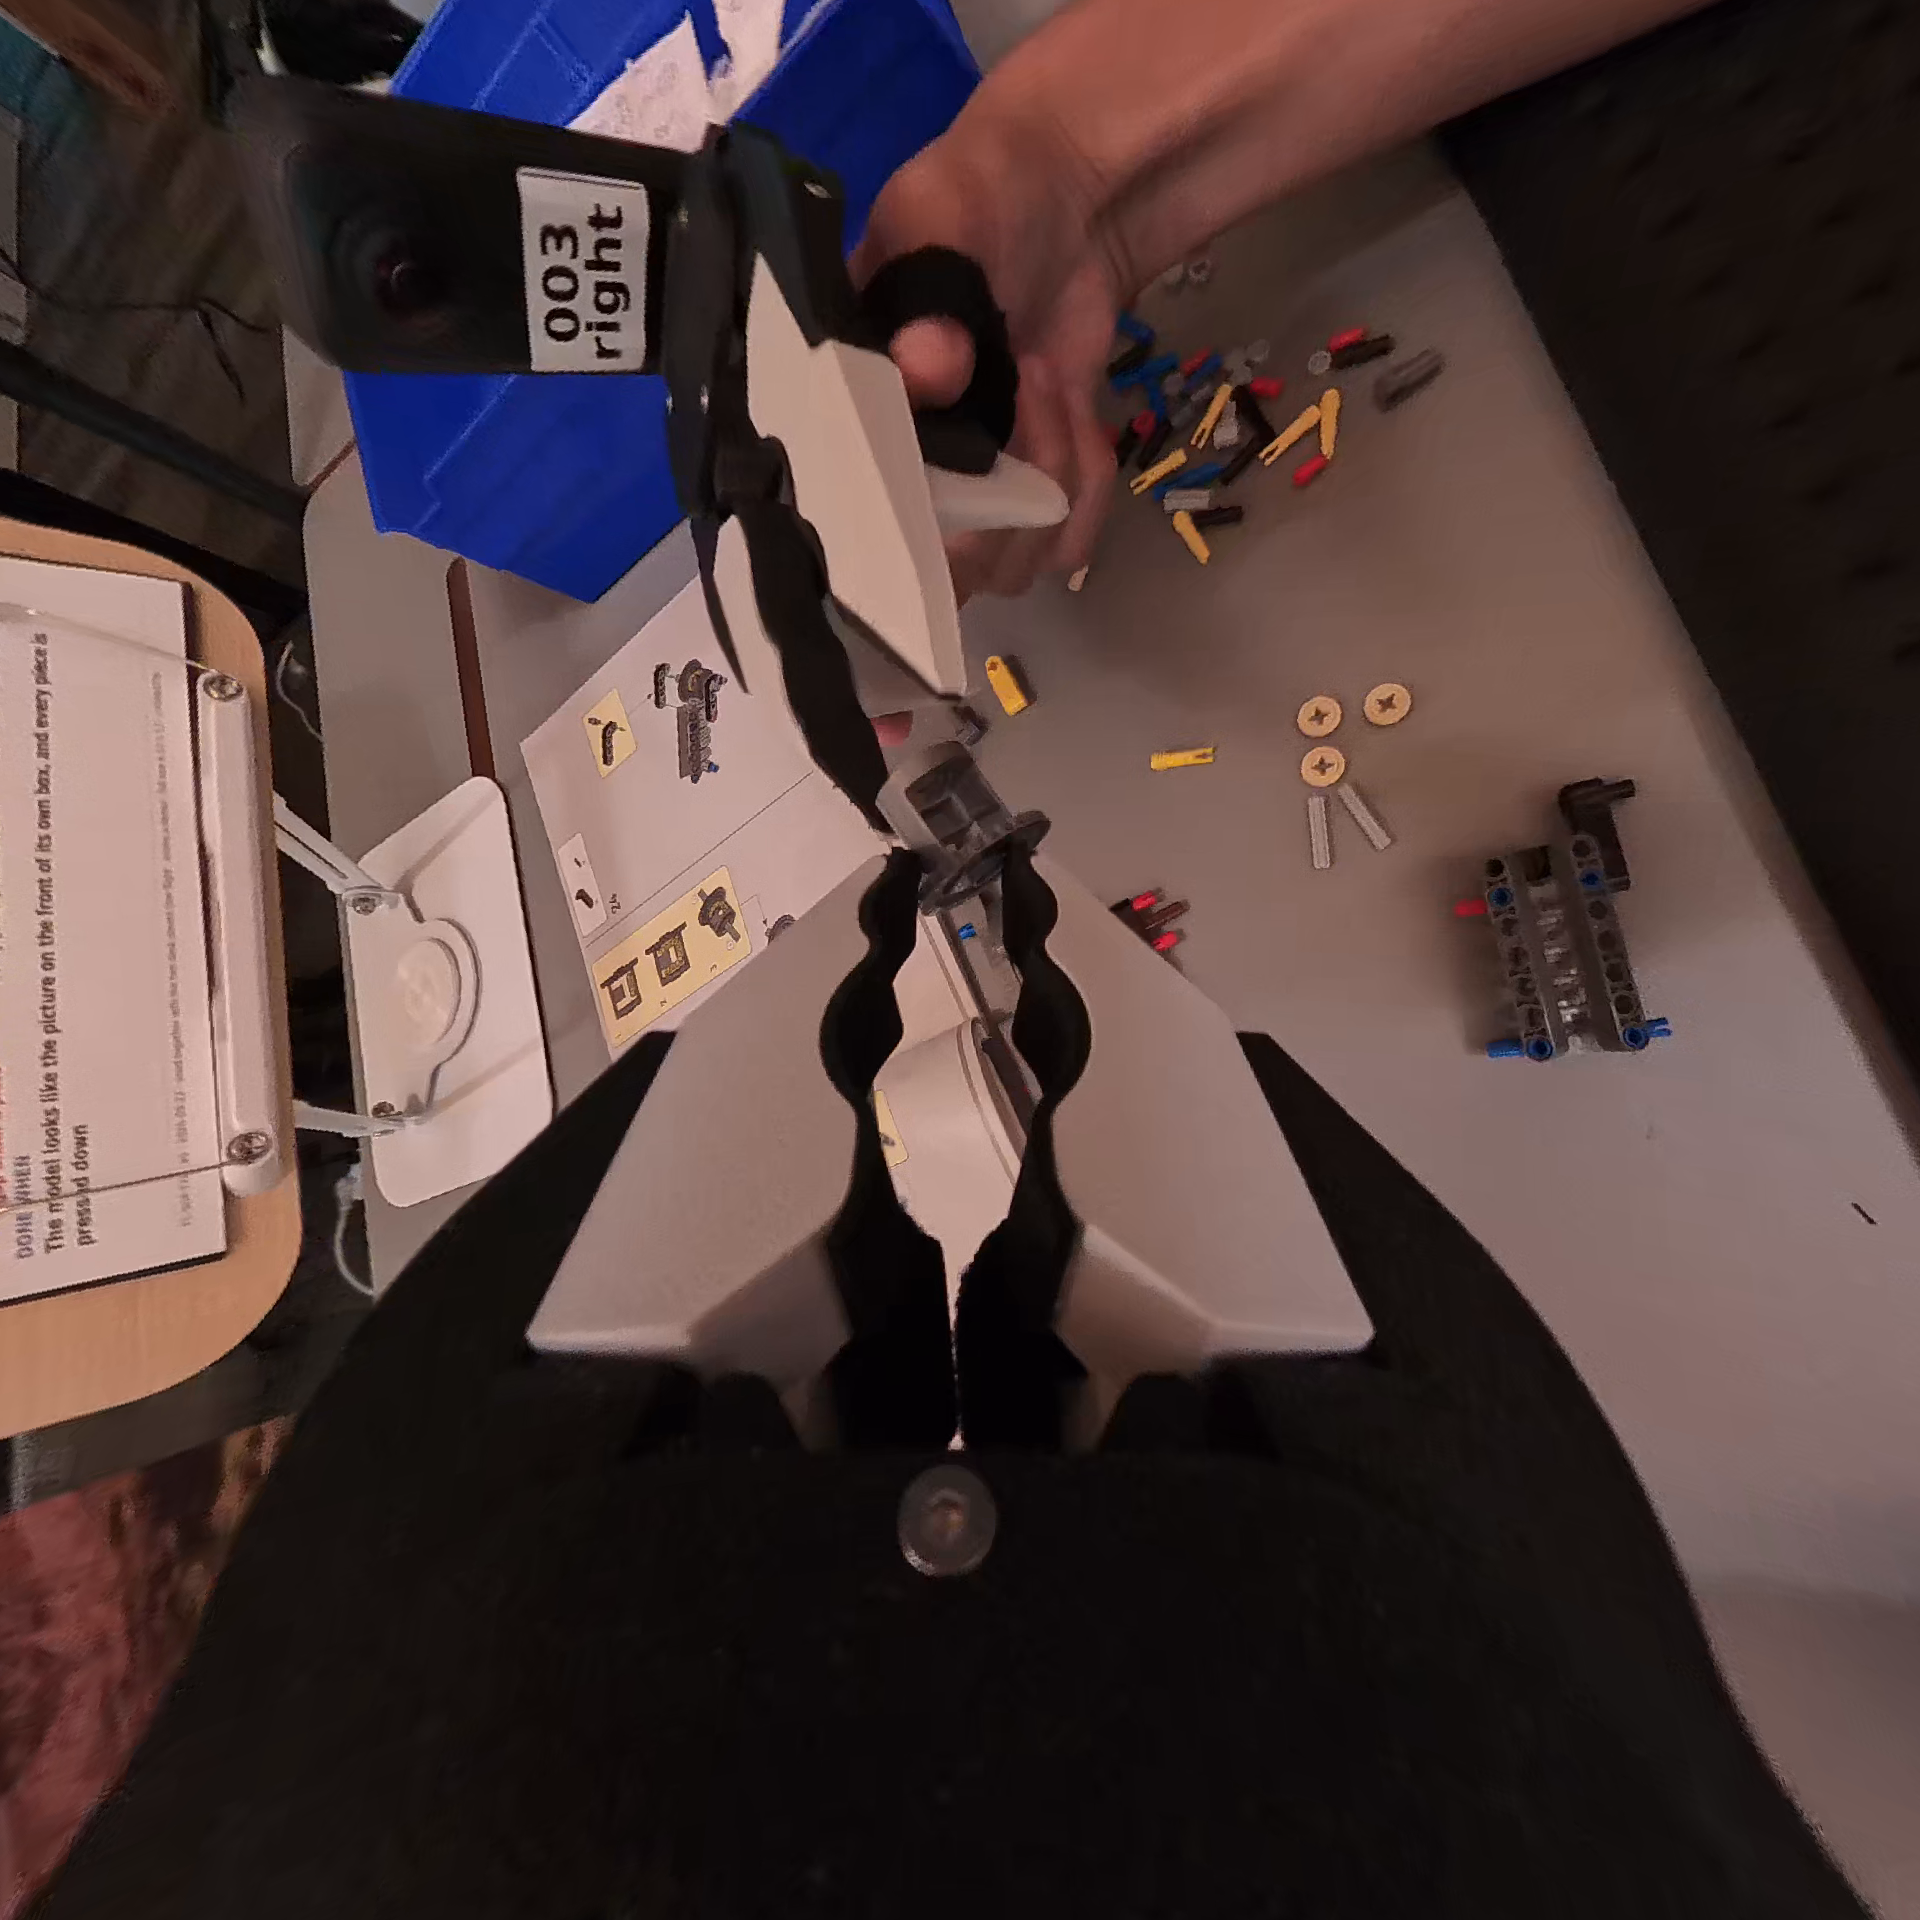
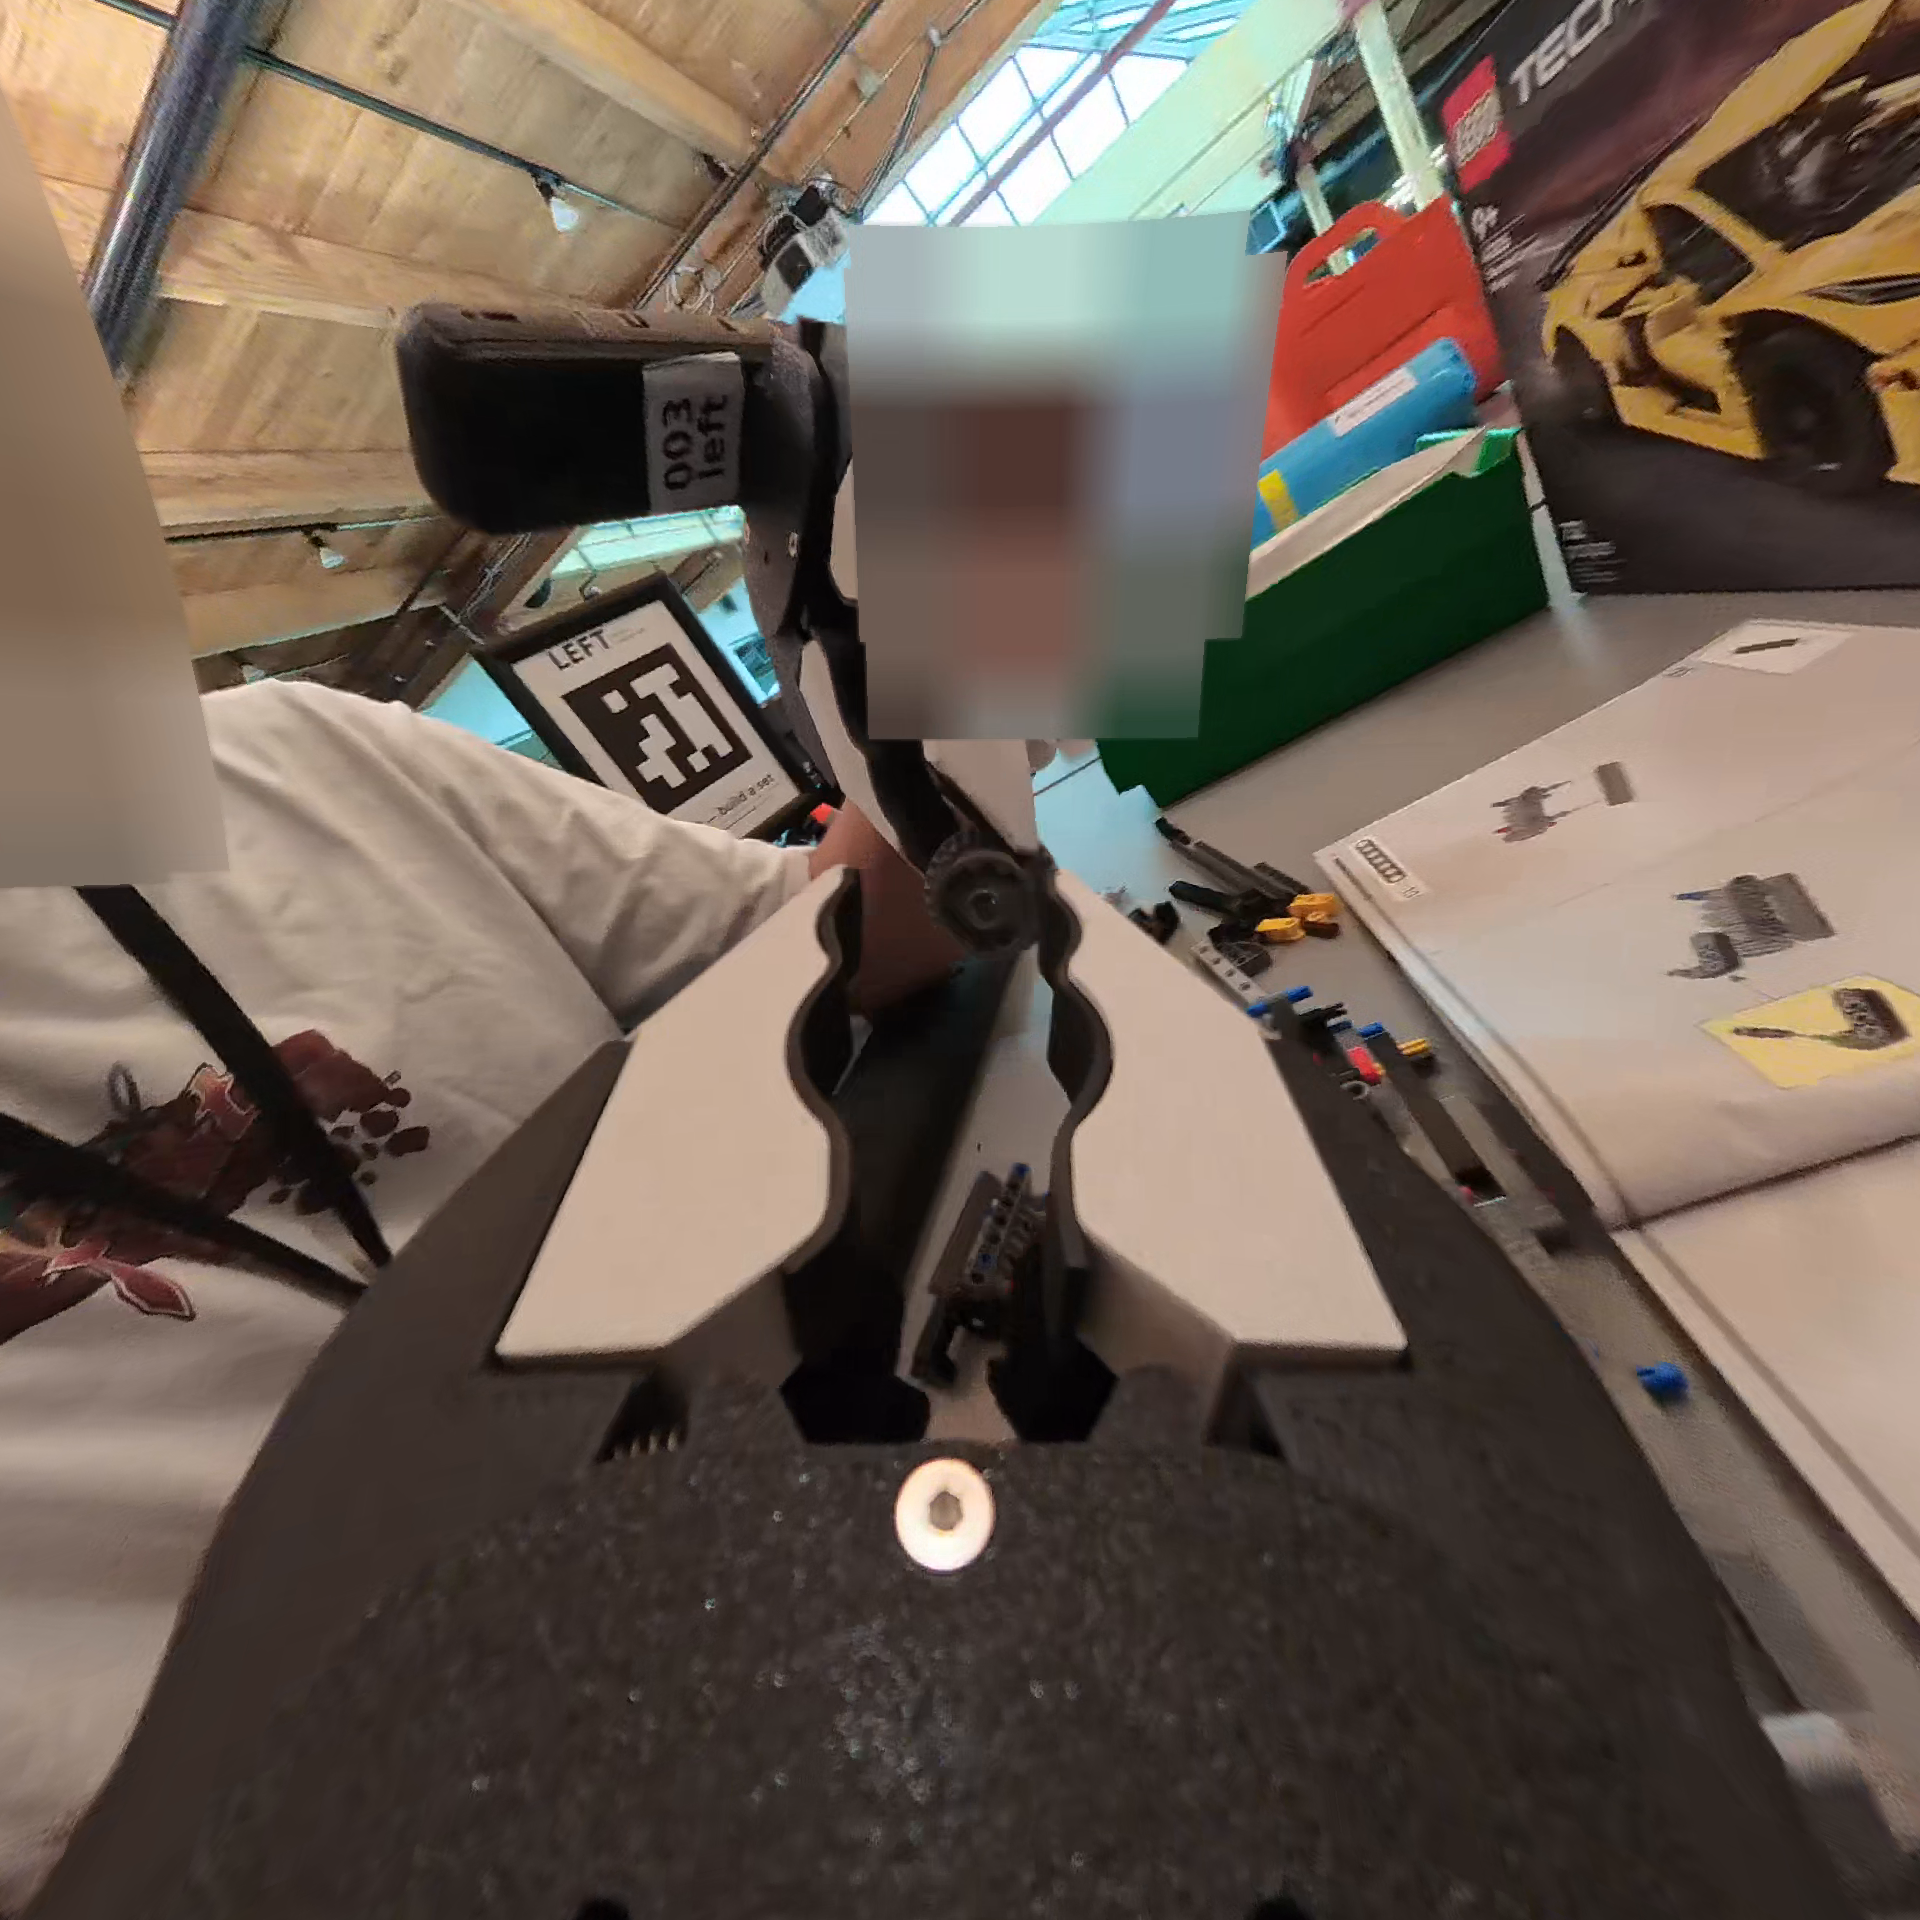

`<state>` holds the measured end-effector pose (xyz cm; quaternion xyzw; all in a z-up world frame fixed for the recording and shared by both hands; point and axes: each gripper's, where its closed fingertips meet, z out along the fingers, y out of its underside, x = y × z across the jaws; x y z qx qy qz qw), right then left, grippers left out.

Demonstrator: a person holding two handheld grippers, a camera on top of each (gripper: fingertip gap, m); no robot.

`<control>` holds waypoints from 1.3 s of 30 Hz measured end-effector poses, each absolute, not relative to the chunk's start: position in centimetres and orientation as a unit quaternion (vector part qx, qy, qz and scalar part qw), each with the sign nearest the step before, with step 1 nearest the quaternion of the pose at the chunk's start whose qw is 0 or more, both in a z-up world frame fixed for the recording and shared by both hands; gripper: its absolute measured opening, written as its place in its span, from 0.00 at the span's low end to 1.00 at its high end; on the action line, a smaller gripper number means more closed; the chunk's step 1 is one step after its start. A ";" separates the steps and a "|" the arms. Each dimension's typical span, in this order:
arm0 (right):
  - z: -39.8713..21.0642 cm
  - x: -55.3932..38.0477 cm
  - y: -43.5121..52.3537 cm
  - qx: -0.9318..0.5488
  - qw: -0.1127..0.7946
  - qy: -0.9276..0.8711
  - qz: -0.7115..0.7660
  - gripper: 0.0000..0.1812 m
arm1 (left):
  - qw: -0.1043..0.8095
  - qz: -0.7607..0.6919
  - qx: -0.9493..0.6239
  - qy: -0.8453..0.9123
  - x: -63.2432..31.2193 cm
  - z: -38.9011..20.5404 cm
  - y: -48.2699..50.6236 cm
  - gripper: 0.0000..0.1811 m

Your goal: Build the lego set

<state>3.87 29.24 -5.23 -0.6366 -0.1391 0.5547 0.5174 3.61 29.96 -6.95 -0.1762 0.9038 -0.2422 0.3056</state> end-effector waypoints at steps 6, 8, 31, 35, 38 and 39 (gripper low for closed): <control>-6.0 3.5 29.0 -0.660 0.507 -0.158 0.532 0.11 | 0.310 -0.222 -0.163 0.910 3.4 -7.0 29.3 0.08; -6.5 3.5 29.2 -0.671 0.509 -0.158 0.516 0.11 | 0.314 -0.210 -0.165 0.911 3.5 -7.2 29.6 0.08; -6.6 3.2 30.9 -0.652 0.542 -0.145 0.510 0.10 | 0.183 -0.619 -0.398 0.651 3.4 -7.2 29.9 0.16; -6.9 3.2 30.9 -0.659 0.538 -0.150 0.503 0.11 | 0.184 -0.613 -0.403 0.654 3.4 -7.5 29.9 0.16; -7.1 3.3 31.0 -0.664 0.536 -0.150 0.499 0.11 | 0.186 -0.610 -0.404 0.656 3.5 -7.6 30.0 0.16; -7.2 3.3 31.0 -0.666 0.537 -0.149 0.496 0.11 | 0.187 -0.608 -0.404 0.657 3.5 -7.7 30.1 0.16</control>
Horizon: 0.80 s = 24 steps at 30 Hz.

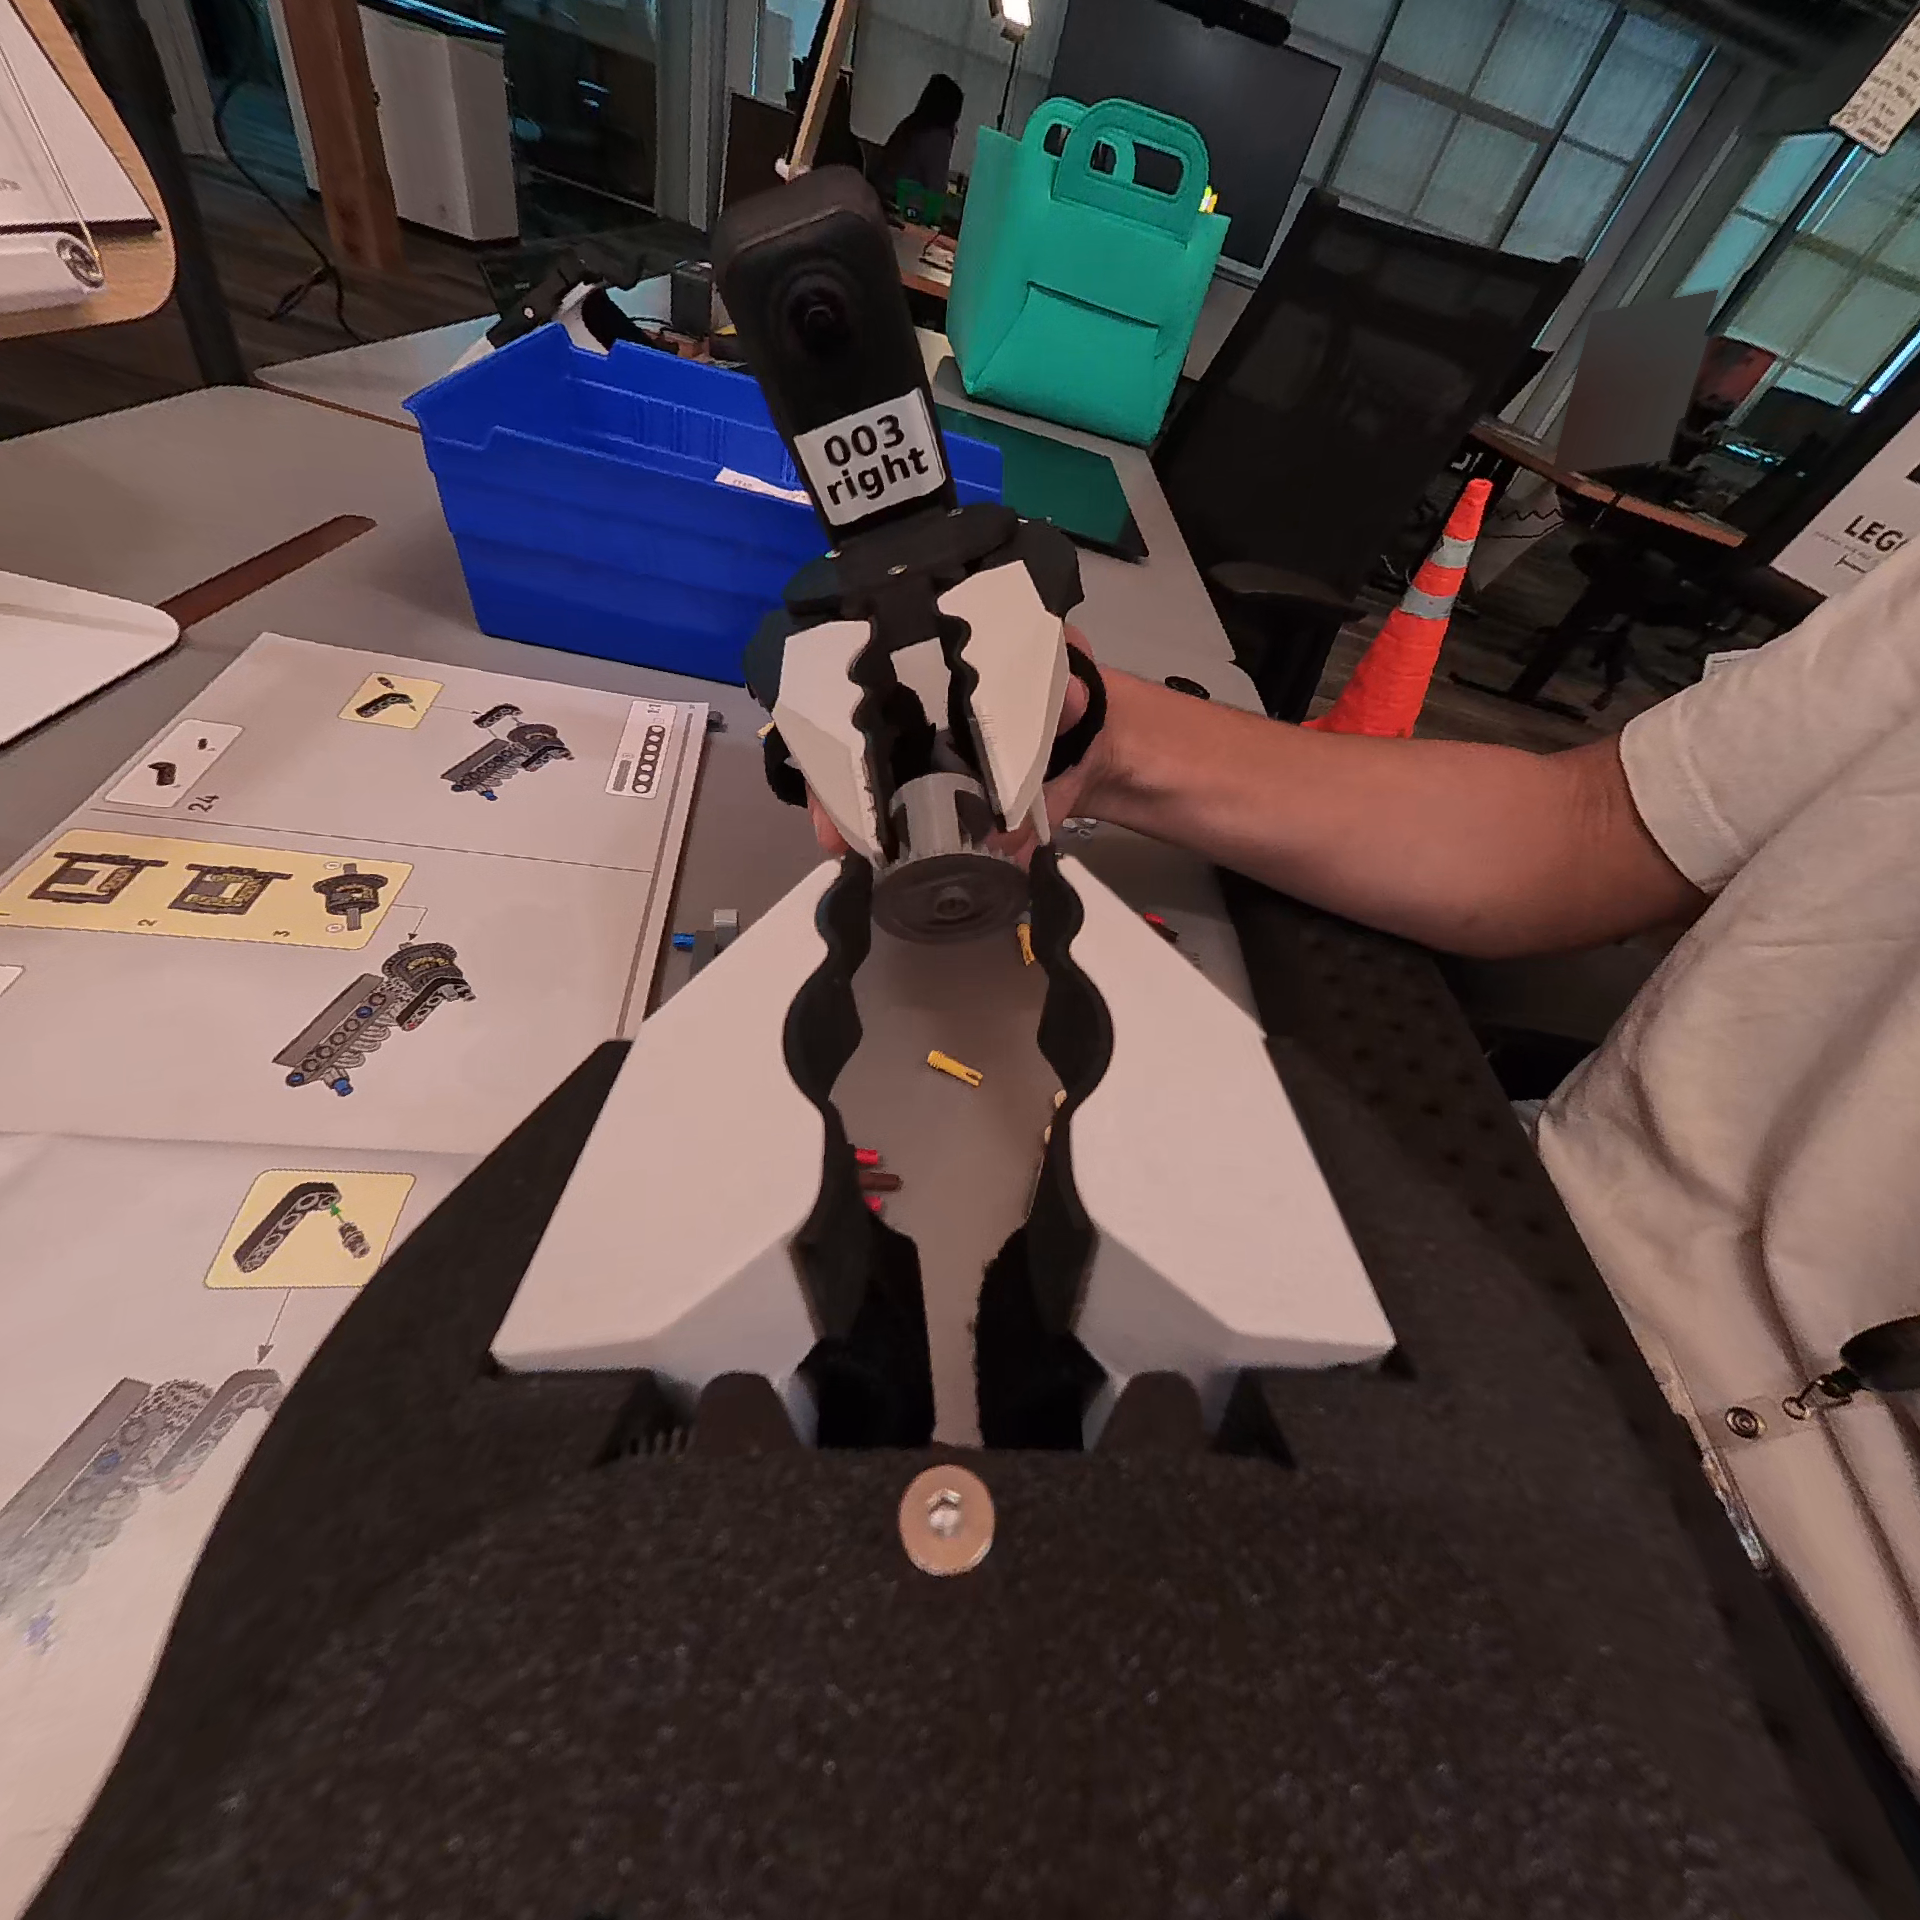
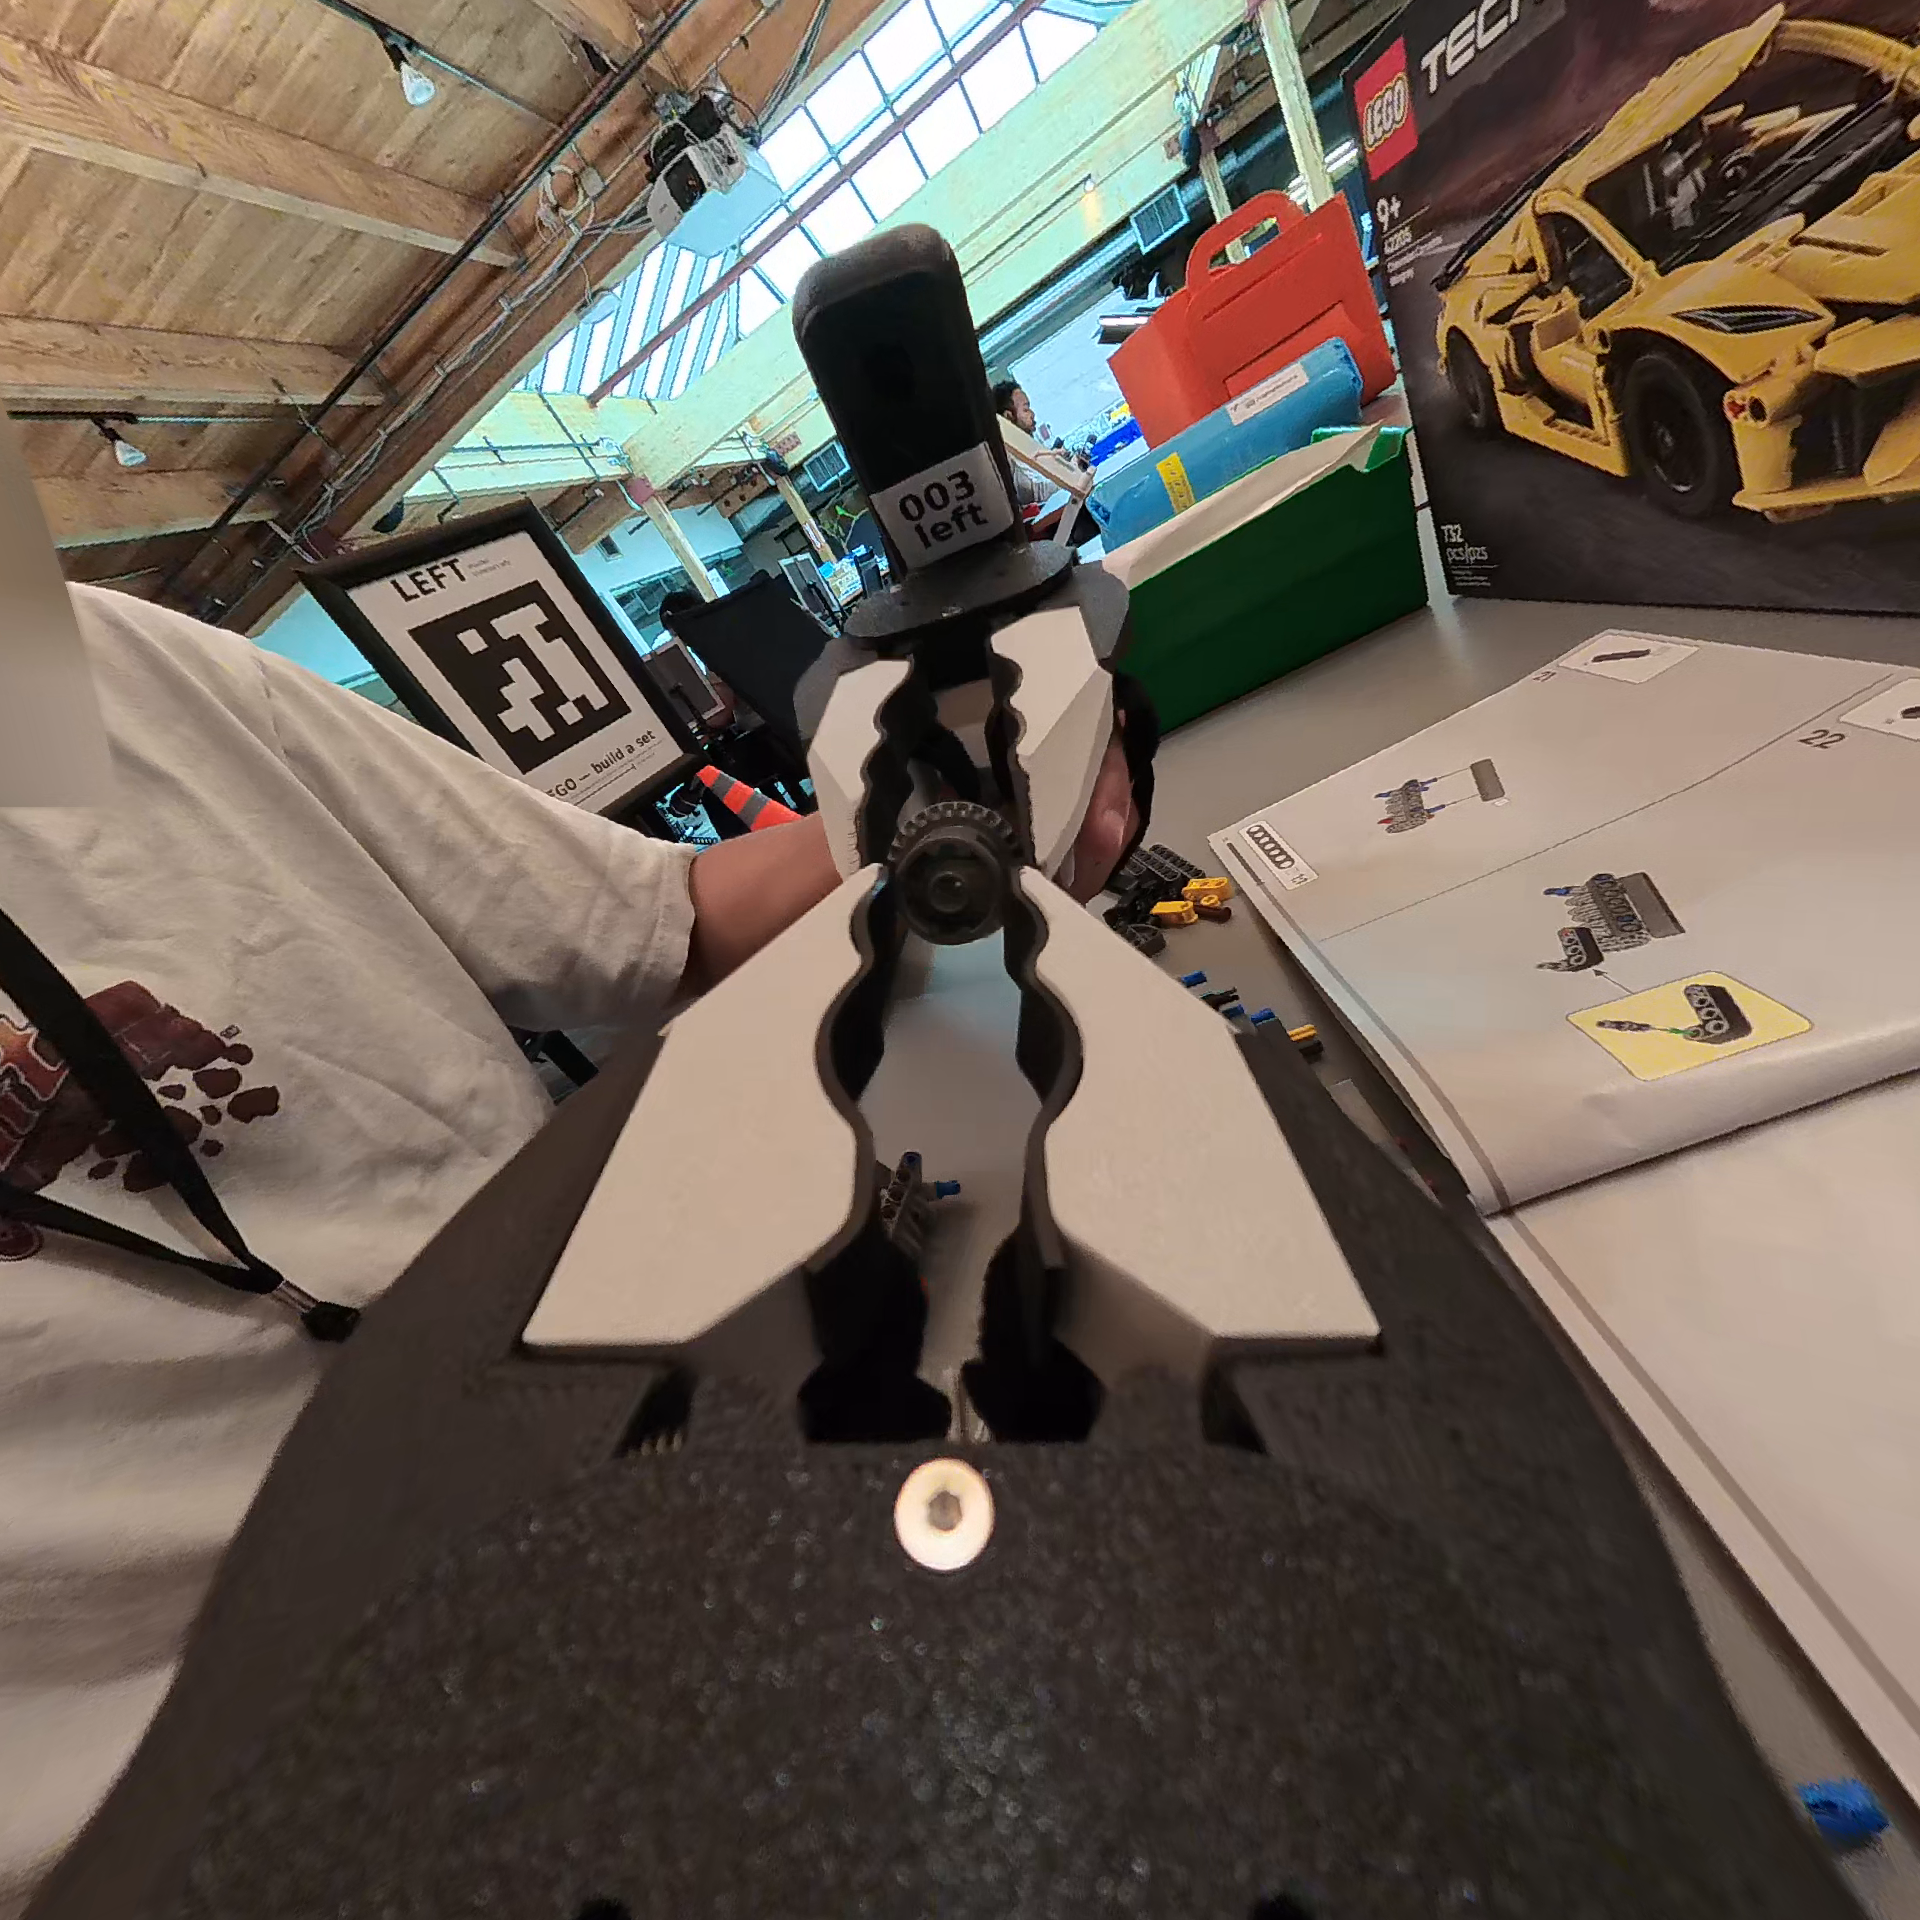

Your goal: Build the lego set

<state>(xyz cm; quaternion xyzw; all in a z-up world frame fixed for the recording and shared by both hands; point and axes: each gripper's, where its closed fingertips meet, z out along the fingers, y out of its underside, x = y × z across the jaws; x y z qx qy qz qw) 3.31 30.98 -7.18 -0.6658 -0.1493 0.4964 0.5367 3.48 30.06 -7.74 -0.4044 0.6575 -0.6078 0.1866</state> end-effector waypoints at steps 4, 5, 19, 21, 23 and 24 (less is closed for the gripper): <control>-7.6 3.3 31.0 -0.672 0.530 -0.149 0.495 0.11 | 0.187 -0.599 -0.403 0.667 3.3 -8.1 30.3 0.16; -7.6 3.3 31.0 -0.673 0.528 -0.149 0.495 0.11 | 0.187 -0.597 -0.402 0.669 3.3 -8.1 30.4 0.16; -13.2 4.5 25.9 -0.838 0.488 -0.161 0.183 0.13 | 0.242 -0.514 -0.450 0.690 1.1 -11.9 33.8 0.15; -16.4 3.9 22.9 -0.877 0.429 -0.178 0.127 0.12 | 0.241 -0.508 -0.448 0.696 1.0 -12.3 33.4 0.16; -17.9 3.1 21.3 -0.888 0.413 -0.178 0.101 0.08 | 0.238 -0.506 -0.441 0.702 1.2 -12.4 32.9 0.16; -18.3 2.6 21.0 -0.888 0.413 -0.175 0.100 0.07 | 0.236 -0.507 -0.437 0.704 1.2 -12.4 32.6 0.16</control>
